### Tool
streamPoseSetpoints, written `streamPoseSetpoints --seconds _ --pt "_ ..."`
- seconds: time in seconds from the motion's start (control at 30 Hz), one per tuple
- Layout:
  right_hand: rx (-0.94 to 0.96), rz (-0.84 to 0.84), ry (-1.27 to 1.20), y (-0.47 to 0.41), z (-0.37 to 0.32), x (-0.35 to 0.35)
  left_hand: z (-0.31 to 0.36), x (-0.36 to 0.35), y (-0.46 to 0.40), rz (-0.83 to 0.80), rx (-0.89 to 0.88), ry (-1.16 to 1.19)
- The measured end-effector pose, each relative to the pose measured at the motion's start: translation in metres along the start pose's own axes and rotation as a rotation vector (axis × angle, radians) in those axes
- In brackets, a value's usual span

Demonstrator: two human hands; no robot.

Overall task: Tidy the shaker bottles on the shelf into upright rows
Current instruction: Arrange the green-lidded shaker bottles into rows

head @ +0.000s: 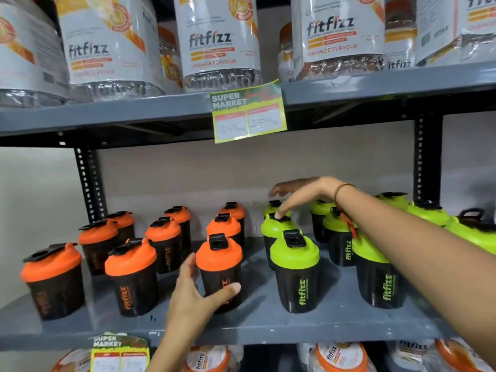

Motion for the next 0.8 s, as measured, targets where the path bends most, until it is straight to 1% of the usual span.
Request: streamPoseSetpoints --seconds 0.03,0.1,0.17,0.23,0.43,0.53,0.8 --pt "-0.021 -0.046 0.008 -0.006 -0.002 -0.009 -0.005 -0.004 -0.002 -0.052 0.021 -0.019" --pt "-0.052 -0.117 0.012 -0.017 -0.003 -0.026 -0.013 -0.008 -0.004 -0.098 0.047 -0.074" --pt "-0.08 -0.176 -0.008 -0.025 -0.001 -0.042 -0.018 -0.008 -0.006 -0.095 0.062 -0.099" --pt "-0.101 -0.197 -0.03 -0.03 0.001 -0.051 -0.019 -0.006 -0.009 -0.082 0.058 -0.092" --pt "-0.166 -0.181 -0.113 -0.037 0.009 -0.055 -0.019 -0.004 -0.016 -0.1 0.039 -0.069" --pt "-0.19 -0.139 -0.119 -0.038 0.013 -0.053 -0.024 -0.006 -0.018 -0.14 0.05 -0.031" --pt "-0.269 -0.071 -0.042 -0.032 0.015 -0.046 -0.027 -0.01 -0.021 -0.204 0.061 0.009"
Point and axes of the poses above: each hand's wrist, its own y-axis away from the middle knuckle, its own x-axis out of the back of the hand, z = x × y, the point moved 10 cm from there along -y, towards the middle knuckle, and after that the axes turned 8 degrees about x, right-handed, at the moved point
